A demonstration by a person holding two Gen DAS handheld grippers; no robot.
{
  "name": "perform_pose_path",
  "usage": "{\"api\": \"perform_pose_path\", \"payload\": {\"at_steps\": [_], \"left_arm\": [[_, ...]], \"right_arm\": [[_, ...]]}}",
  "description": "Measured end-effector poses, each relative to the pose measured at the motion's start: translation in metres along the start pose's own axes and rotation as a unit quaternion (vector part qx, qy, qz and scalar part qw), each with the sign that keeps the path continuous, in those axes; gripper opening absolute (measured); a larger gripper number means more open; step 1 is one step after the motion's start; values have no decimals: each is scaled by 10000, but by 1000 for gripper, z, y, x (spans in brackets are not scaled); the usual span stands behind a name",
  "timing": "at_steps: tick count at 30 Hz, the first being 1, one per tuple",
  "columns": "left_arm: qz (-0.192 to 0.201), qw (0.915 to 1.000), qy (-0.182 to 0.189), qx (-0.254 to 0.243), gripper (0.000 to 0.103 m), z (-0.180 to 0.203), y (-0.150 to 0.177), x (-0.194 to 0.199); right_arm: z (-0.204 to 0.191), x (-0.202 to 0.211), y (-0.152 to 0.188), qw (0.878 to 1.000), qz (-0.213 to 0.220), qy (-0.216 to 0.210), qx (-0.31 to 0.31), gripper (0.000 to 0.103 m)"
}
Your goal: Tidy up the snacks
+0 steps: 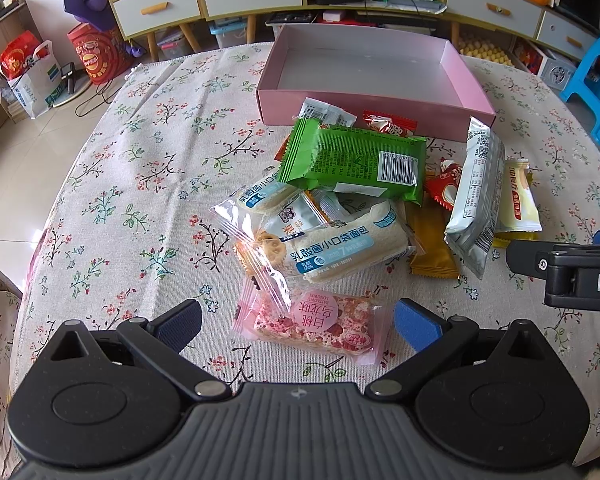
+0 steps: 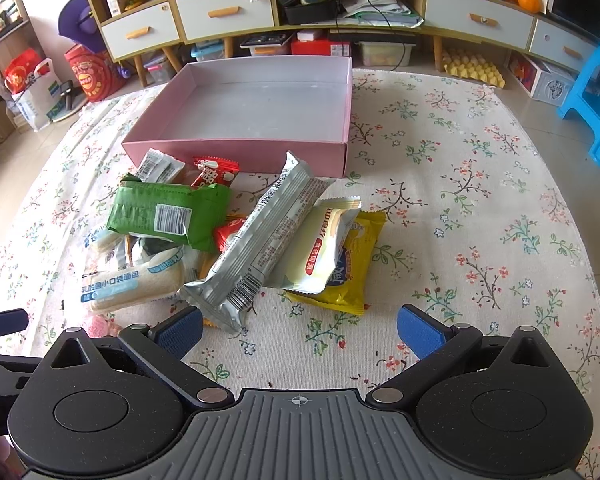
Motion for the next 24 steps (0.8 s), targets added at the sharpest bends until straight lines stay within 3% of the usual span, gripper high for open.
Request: {"api": "perform_pose_path", "payload": {"at_steps": [24], "left_arm": [[91, 9999, 70, 68, 103, -4, -3, 0]], "right_arm": [[1, -2, 2, 9999, -22, -35, -128, 103]]}}
Point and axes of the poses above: each gripper's, at about its wrist camera, not at the fingertips, and x roughly against the way its jaws point, z to its right, y to its underside, the point moved 6 cm from there along -x, roughly the way its jaws point, and after that the axes turned 15 degrees about z, right-handed, at the moved point
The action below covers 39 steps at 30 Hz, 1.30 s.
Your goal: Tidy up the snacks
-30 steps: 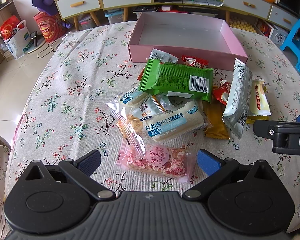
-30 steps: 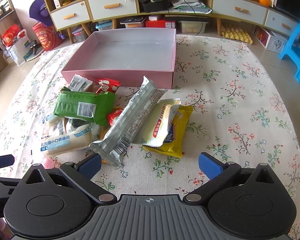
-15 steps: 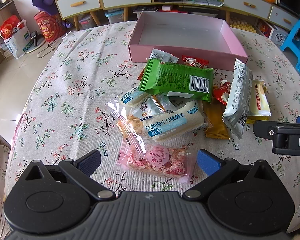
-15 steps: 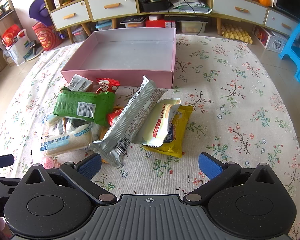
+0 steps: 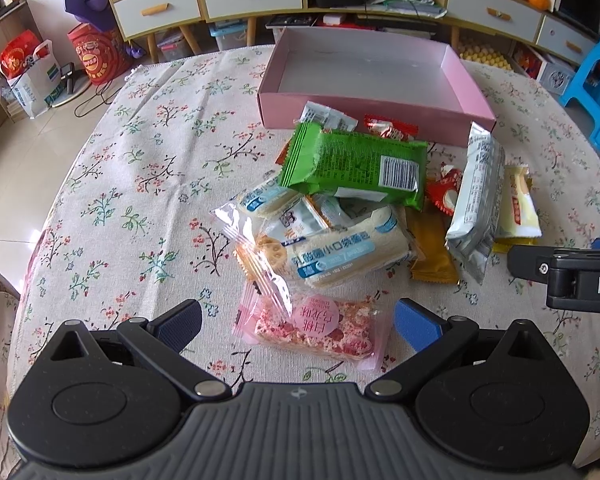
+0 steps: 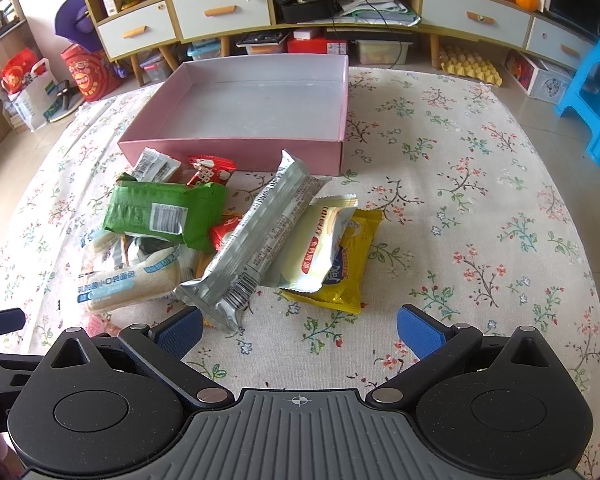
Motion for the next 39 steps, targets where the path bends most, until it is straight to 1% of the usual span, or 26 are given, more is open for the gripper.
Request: {"api": "perform_pose_path", "payload": {"at_steps": [2, 4, 6, 9, 11, 13, 16, 18, 20, 21, 22, 23, 24, 26, 27, 29, 30, 31, 33, 34, 37, 39], "left_arm": [[116, 9999, 34, 94, 103, -3, -4, 0], [247, 9996, 63, 75, 103, -5, -10, 0], [283, 9995, 114, 44, 103, -6, -17, 0], [226, 9990, 342, 174, 103, -10, -29, -3], [114, 9985, 446, 278, 103, -14, -35, -7], [-29, 9976, 545, 417, 101, -17, -40, -13], [-157, 9938, 712, 844, 98, -21, -46, -20], [-122, 9892, 801, 1218, 96, -25, -49, -23], [-65, 9834, 873, 1592, 89, -27, -50, -28], [-107, 9795, 917, 1789, 86, -27, -50, -32], [-180, 9752, 989, 1972, 80, -26, -50, -35], [-212, 9720, 1052, 2091, 76, -24, -50, -38], [-226, 9683, 1109, 2225, 74, -22, -52, -42], [-253, 9622, 1195, 2433, 68, -18, -52, -47], [-298, 9584, 1229, 2558, 67, -16, -51, -50], [-436, 9488, 1284, 2851, 66, -14, -49, -56], [-474, 9445, 1280, 2987, 66, -13, -48, -60], [-498, 9408, 1244, 3113, 66, -14, -47, -62], [-503, 9324, 1175, 3381, 66, -15, -48, -66], [-493, 9296, 1119, 3478, 67, -15, -48, -67], [-412, 9274, 847, 3619, 68, -16, -50, -70], [-426, 9235, 687, 3749, 68, -17, -49, -73]], "right_arm": [[1, -2, -1, 9997, -111, -140, -141, 103], [1, -4, -4, 9995, -178, -191, -196, 103], [0, -5, -11, 9989, -208, -353, -245, 103], [1, -7, -26, 9973, -193, -565, -423, 103], [2, -9, -35, 9962, -189, -665, -525, 103], [4, -14, -41, 9940, -284, -790, -703, 103], [8, -23, -47, 9884, -425, -949, -1111, 102], [11, -30, -48, 9837, -502, -1031, -1386, 101], [14, -36, -45, 9755, -596, -1165, -1766, 96], [15, -39, -43, 9704, -670, -1236, -1962, 93], [17, -42, -40, 9634, -767, -1315, -2207, 88], [19, -46, -39, 9579, -832, -1368, -2382, 83], [21, -49, -37, 9531, -878, -1401, -2533, 79], [24, -56, -35, 9471, -945, -1398, -2730, 66], [26, -59, -33, 9454, -967, -1361, -2799, 63], [30, -66, -30, 9434, -1018, -1272, -2889, 53], [32, -68, -28, 9428, -1028, -1232, -2920, 51], [33, -70, -27, 9423, -1034, -1211, -2946, 45], [33, -72, -27, 9425, -1019, -1176, -2959, 44], [32, -72, -28, 9437, -994, -1156, -2936, 44], [31, -74, -29, 9476, -940, -1066, -2861, 44], [30, -76, -29, 9480, -927, -1018, -2870, 44]]}}
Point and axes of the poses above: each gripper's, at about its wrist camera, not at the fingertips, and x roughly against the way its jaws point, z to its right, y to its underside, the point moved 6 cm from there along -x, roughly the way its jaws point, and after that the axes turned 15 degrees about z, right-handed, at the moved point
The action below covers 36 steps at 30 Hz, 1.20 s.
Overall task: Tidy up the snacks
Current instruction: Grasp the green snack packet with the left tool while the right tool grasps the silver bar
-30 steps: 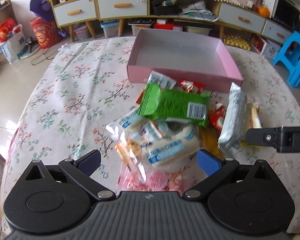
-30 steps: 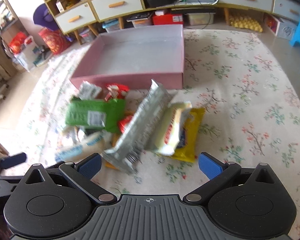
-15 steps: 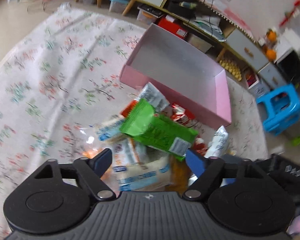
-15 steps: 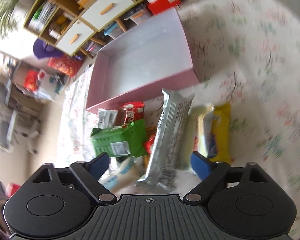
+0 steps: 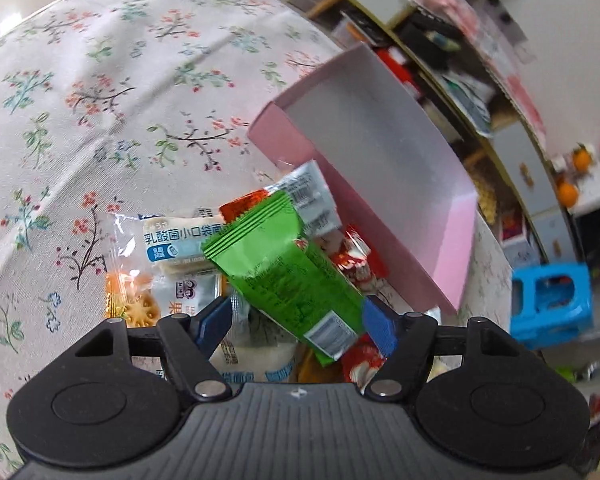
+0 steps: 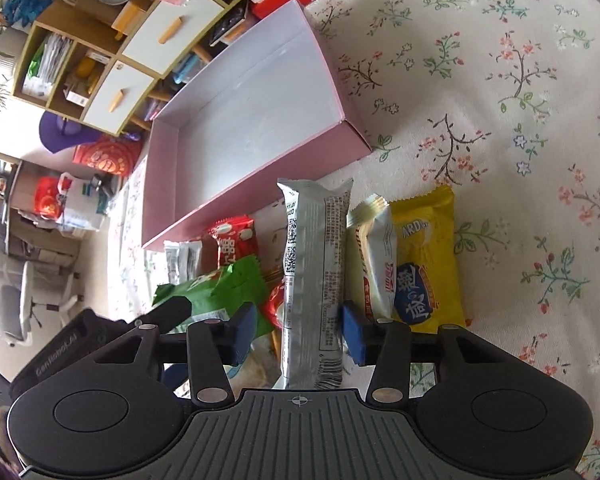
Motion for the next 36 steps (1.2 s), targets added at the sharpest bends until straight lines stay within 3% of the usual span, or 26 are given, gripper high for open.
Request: {"api": "perform_pose_path", "payload": {"at_steps": [6, 8, 14, 20, 36], "left_arm": [[174, 9978, -194, 616, 63, -6, 0, -5], [234, 9969, -237, 714, 61, -7, 0, -6], [342, 9955, -273, 846, 53, -10, -2, -7], [285, 9970, -102, 716, 40, -6, -2, -2], [419, 9978, 510, 62, 39, 3, -18, 27]], "right_arm": [[-1, -6, 0, 9998, 60, 164, 60, 36], [0, -8, 0, 9997, 71, 209, 73, 30], [3, -5, 0, 9996, 127, 244, 39, 30], [4, 3, -3, 9996, 207, 206, 3, 30], [-8, 28, -19, 9981, 402, -382, -276, 29]]}}
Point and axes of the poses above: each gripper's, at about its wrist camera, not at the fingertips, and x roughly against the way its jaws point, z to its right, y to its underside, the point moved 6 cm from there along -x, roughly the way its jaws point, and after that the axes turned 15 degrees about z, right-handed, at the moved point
